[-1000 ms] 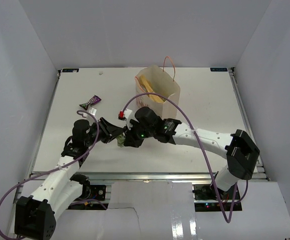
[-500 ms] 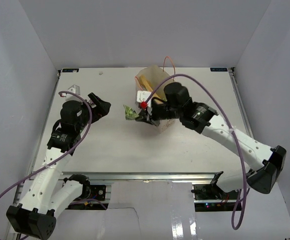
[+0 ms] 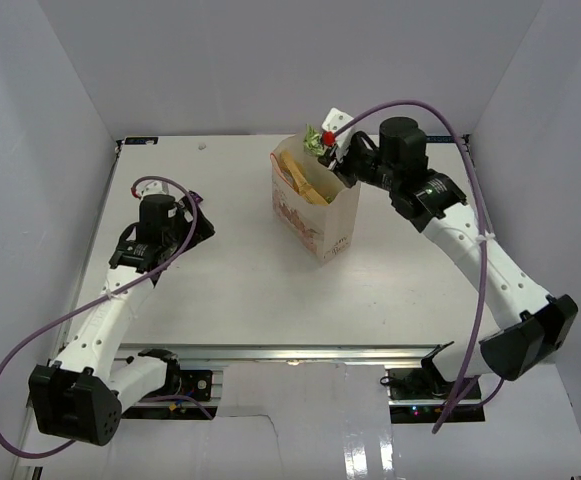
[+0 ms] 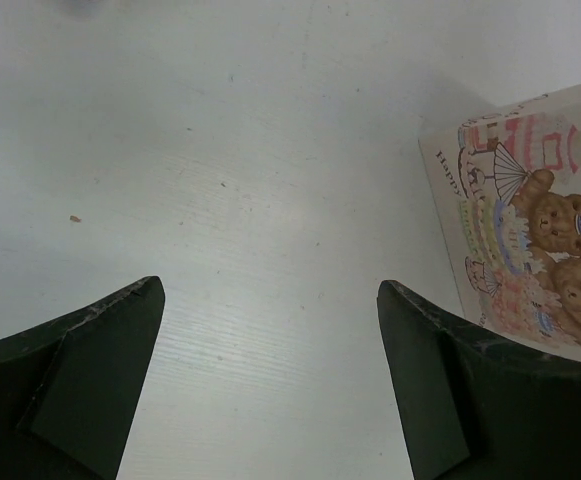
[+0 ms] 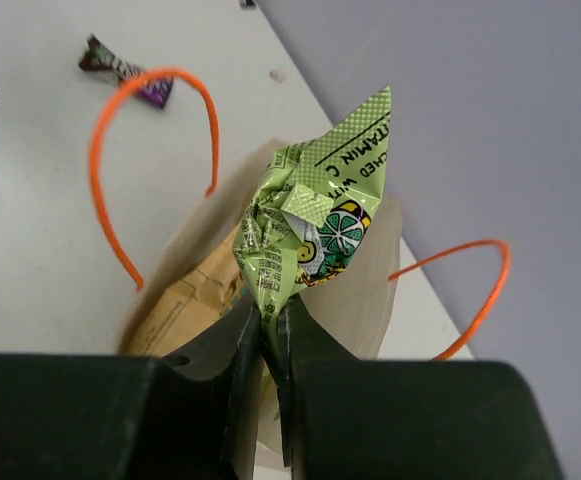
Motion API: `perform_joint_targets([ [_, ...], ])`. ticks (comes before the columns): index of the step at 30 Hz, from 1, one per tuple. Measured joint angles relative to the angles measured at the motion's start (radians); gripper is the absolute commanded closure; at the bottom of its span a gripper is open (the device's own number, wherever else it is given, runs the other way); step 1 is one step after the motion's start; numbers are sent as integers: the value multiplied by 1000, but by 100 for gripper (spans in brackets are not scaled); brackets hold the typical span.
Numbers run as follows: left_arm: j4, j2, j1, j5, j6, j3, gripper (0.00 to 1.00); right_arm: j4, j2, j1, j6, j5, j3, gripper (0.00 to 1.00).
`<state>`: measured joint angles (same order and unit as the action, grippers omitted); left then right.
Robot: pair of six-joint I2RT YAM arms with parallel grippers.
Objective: Place the snacks into the paper bag
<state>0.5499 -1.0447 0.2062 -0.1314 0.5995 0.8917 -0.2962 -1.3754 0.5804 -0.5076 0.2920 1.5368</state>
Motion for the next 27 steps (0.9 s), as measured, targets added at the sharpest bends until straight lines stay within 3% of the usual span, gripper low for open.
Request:
perform_joint_targets([
  [2, 0, -8, -24, 12, 7, 0, 3, 5, -37, -5, -5, -37, -29, 84],
  [3, -1, -12, -41, 21, 11, 0, 3, 6, -56, -6, -6, -53, -41, 76],
  [4, -1, -14, -61, 33, 17, 0, 4, 6, -75, -8, -8, -71, -51, 50],
  [6, -3, -24, -111, 55, 30, 0, 4, 5, -103, -10, -13, -101, -68, 32],
  [12, -20, -116, -251, 100, 93, 0, 5, -2, -79, -21, -22, -98, -92, 28],
  [18, -32, -322, -325, 118, 206, 37, 7, -31, 55, -86, -9, 53, -114, 28],
  [27, -99, -695, -396, 194, 308, 243, 8, -61, 261, -198, -7, 242, -429, 28],
])
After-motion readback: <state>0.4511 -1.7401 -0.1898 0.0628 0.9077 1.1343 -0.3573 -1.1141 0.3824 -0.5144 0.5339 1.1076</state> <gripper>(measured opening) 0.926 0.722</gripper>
